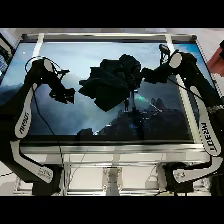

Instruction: Fold the clothes and pants, and hang the long-sleeved shirts on hangers.

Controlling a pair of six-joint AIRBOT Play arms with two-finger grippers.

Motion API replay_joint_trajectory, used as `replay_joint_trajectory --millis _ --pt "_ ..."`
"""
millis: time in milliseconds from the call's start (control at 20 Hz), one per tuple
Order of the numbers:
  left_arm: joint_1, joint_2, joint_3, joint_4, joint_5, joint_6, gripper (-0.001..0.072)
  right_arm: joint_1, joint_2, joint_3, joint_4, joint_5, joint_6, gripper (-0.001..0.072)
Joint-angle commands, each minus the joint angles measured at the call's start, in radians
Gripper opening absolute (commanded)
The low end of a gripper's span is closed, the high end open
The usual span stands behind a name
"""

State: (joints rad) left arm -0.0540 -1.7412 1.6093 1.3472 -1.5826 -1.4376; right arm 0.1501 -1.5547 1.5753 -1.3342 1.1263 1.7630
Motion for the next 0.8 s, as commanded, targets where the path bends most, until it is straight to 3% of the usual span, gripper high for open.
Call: replay_joint_trajectory --millis 0,250,450,500,550,750 --pt "-0.001 -0.033 0.000 -0.062 0.091 0.098 0.0413 -0.001 -0.023 0.010 -0.014 -0.108 -0.090 0.0029" --pt "0.039 -0.042 0.002 -0.163 0.406 0.116 0.0414 -0.001 -0.119 0.081 -0.027 -0.140 -0.095 0.0030" --pt "0.087 -0.084 0.002 -0.543 0.480 0.344 0.0415 -0.010 -0.195 0.179 -0.024 -0.172 -0.113 0.0031" --pt "0.095 -0.104 0.002 -0.630 0.484 0.373 0.0415 -0.017 -0.210 0.197 -0.021 -0.171 -0.112 0.0176" --pt "0.106 -0.129 0.002 -0.711 0.489 0.394 0.0415 -0.028 -0.219 0.209 -0.012 -0.169 -0.112 0.0413" --pt "0.110 -0.231 0.002 -0.803 0.488 0.406 0.0429 -0.084 -0.224 0.240 0.069 -0.116 -0.136 0.0439"
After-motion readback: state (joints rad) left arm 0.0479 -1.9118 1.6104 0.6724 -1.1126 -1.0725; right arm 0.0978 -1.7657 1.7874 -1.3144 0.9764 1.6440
